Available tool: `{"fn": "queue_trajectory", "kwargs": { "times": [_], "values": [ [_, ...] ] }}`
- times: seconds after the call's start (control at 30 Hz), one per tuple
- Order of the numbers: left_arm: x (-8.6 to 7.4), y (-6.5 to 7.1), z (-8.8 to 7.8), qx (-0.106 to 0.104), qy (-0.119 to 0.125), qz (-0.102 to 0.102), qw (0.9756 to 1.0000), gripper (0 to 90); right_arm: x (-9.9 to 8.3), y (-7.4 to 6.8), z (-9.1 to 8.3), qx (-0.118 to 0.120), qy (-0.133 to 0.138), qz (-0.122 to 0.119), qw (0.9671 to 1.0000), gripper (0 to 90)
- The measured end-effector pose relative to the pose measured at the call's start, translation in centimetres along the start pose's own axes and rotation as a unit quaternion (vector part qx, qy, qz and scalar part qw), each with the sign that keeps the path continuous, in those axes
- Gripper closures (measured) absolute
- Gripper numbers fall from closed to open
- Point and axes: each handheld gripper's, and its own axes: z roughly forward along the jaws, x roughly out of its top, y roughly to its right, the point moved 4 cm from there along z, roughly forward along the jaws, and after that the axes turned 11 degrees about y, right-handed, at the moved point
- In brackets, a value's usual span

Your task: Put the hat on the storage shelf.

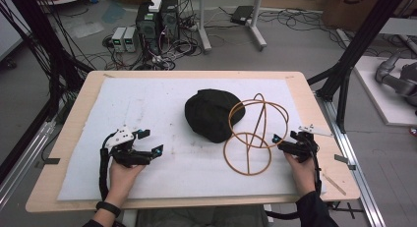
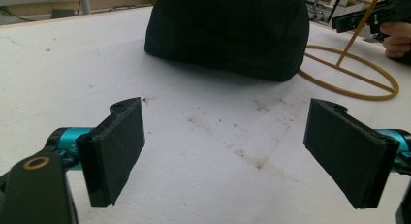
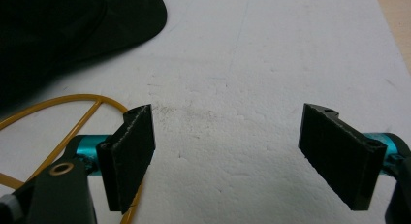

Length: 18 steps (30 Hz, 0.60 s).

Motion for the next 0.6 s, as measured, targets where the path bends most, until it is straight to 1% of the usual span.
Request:
{"fn": "queue_trajectory", "kwargs": {
  "times": [0.07,0.13,0.17,0.23,0.27,0.3,0.4,0.53,0.6],
  "values": [
    [0.0,0.0,0.0,0.0,0.002,-0.003,1.0,14.8,0.0,0.0,0.0,-0.001,0.0,-0.001,1.0,20.5],
    [0.1,0.0,-0.1,0.0,0.003,-0.001,1.0,14.8,0.0,0.0,0.0,-0.001,-0.001,0.0,1.0,20.6],
    [0.1,0.1,-0.1,0.0,0.006,-0.004,1.0,14.8,0.0,0.0,0.0,-0.001,-0.001,0.001,1.0,20.5],
    [0.2,0.1,-0.1,0.0,0.003,-0.005,1.0,14.8,0.0,0.0,0.0,-0.002,-0.003,0.002,1.0,20.5],
    [0.3,0.1,-0.1,-0.001,-0.006,-0.003,1.0,14.8,0.0,0.1,0.1,-0.002,-0.004,0.003,1.0,20.6],
    [0.3,0.1,-0.1,-0.001,-0.006,-0.003,1.0,14.8,0.0,0.1,0.1,-0.002,-0.004,0.003,1.0,20.6],
    [0.4,0.3,0.1,-0.006,-0.005,0.0,1.0,14.8,0.0,0.1,0.1,-0.002,-0.007,0.005,1.0,20.6],
    [0.9,0.7,0.5,-0.016,0.008,0.001,0.9998,14.7,0.0,0.1,0.2,-0.004,-0.01,0.003,0.9999,20.6],
    [1.3,1.0,0.9,-0.021,0.007,0.008,0.9997,14.7,0.0,0.1,0.2,-0.005,-0.01,0.003,0.9999,20.6]
  ]
}}
